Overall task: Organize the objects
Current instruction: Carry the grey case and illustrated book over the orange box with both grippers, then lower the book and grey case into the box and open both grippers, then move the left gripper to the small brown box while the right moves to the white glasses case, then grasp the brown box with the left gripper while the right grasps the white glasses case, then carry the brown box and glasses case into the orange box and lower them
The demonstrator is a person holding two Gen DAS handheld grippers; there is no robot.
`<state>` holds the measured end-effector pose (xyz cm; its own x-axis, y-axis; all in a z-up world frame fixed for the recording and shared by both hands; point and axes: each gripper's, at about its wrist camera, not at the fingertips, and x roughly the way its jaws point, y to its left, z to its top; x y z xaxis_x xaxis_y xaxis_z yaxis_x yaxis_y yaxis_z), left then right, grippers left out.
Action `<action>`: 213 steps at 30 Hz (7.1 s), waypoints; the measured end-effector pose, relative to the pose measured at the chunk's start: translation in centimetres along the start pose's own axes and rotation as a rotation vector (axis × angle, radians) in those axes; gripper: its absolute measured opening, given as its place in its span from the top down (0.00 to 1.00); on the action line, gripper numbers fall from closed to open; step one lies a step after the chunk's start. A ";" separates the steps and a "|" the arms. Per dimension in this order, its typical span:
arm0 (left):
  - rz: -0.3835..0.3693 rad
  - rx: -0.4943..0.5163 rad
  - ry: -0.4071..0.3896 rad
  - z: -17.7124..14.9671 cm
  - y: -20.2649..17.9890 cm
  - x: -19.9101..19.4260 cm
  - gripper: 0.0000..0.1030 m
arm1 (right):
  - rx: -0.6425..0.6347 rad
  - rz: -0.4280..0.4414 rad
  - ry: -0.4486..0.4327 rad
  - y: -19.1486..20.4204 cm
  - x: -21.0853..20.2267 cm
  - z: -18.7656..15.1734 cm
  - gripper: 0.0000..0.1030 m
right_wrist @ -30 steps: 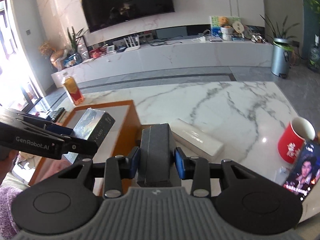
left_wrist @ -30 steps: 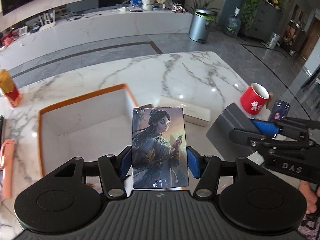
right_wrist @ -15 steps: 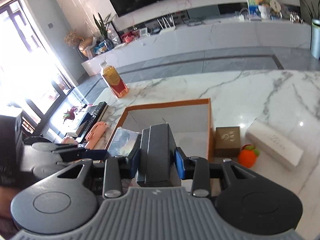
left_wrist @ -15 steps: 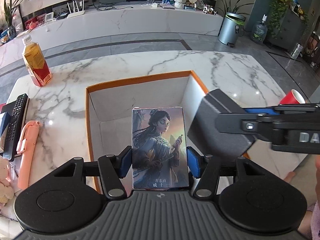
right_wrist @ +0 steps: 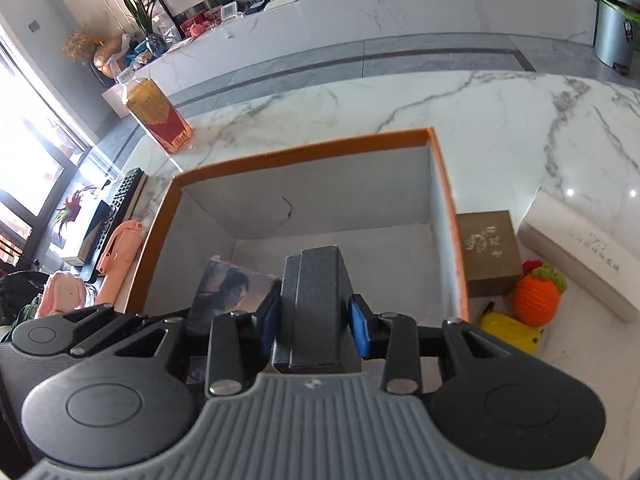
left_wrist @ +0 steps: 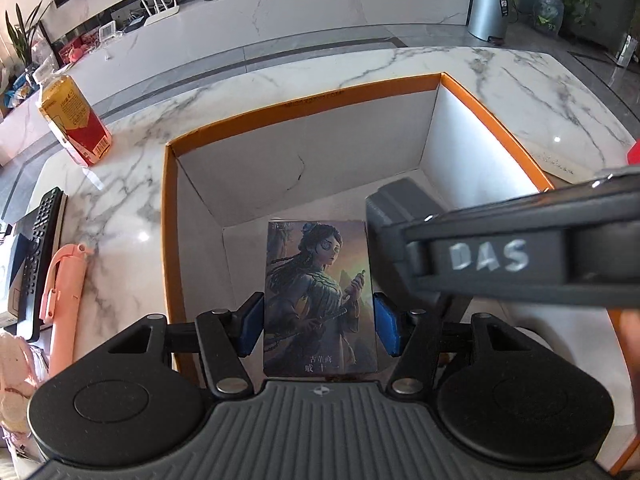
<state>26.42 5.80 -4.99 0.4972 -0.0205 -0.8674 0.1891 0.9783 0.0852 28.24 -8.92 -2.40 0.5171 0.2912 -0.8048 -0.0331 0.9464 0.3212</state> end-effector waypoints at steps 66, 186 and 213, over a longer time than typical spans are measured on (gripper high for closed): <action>-0.297 -0.049 0.116 -0.5 2.4 2.3 0.48 | -0.835 -0.136 0.175 2.3 3.5 0.9 0.95; -0.030 0.988 0.156 0.8 -5.7 -8.1 0.31 | -1.176 -0.069 -0.063 2.1 -12.6 2.7 0.40; -0.158 1.138 0.269 -0.9 -2.7 -3.2 0.31 | -1.492 -0.010 0.143 5.1 4.2 1.6 0.40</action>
<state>23.58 3.42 -2.93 0.2319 0.0526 -0.9713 0.9464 0.2188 0.2378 31.62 -3.15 -3.32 0.4395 0.2116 -0.8730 -0.8946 0.1909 -0.4041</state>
